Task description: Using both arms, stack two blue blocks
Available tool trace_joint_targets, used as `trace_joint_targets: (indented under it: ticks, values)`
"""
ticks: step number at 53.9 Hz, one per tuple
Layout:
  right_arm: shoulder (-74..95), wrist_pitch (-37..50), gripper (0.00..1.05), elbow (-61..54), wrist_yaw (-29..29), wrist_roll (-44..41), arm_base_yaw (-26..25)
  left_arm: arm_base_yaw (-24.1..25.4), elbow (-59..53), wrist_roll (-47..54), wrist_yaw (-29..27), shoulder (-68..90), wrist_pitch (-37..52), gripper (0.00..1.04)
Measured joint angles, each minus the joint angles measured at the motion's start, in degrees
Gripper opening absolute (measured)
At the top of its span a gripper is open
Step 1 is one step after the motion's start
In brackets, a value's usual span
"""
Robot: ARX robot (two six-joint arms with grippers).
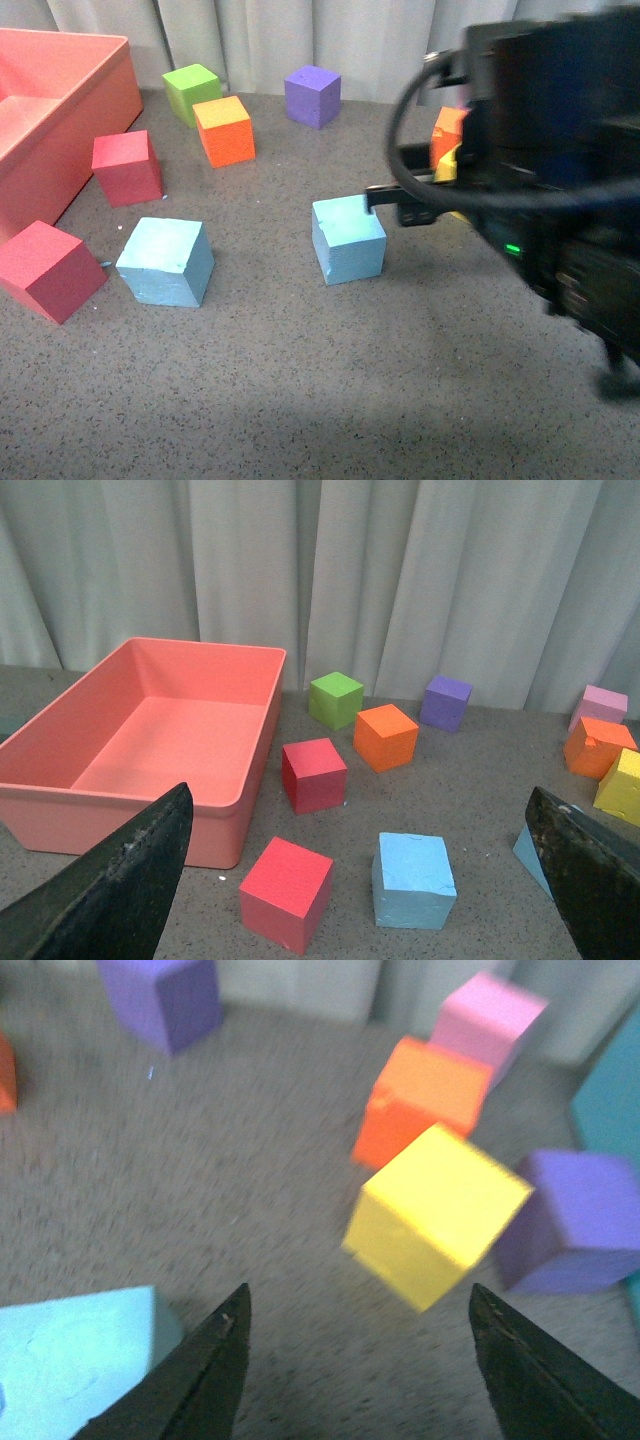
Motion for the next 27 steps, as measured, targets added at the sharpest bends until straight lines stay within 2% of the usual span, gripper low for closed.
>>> trace_joint_targets:
  ticks: [2,4,8,19,27]
  values:
    - [-2.29,11.19,0.54,-4.96,-0.83,-1.62,-1.55,0.0,0.0,0.0,0.0,0.0,0.0,0.98]
    - [-4.57,18.32,0.49,-7.89,-1.36,-2.38,-2.69,0.0,0.0,0.0,0.04,0.0,0.0,0.98]
    - [-12.76,25.7,0.35,-13.42,-3.58,-3.63,-5.79,0.0,0.0,0.0,0.13,0.0,0.0,0.98]
    - [-23.3,25.11,0.01,-26.43,-9.25,-4.94,-11.13,0.0,0.0,0.0,0.17,0.0,0.0,0.98]
    - [-33.03,22.27,0.01,-32.39,-12.79,-4.9,-14.58,0.0,0.0,0.0,0.07,0.0,0.0,0.98]
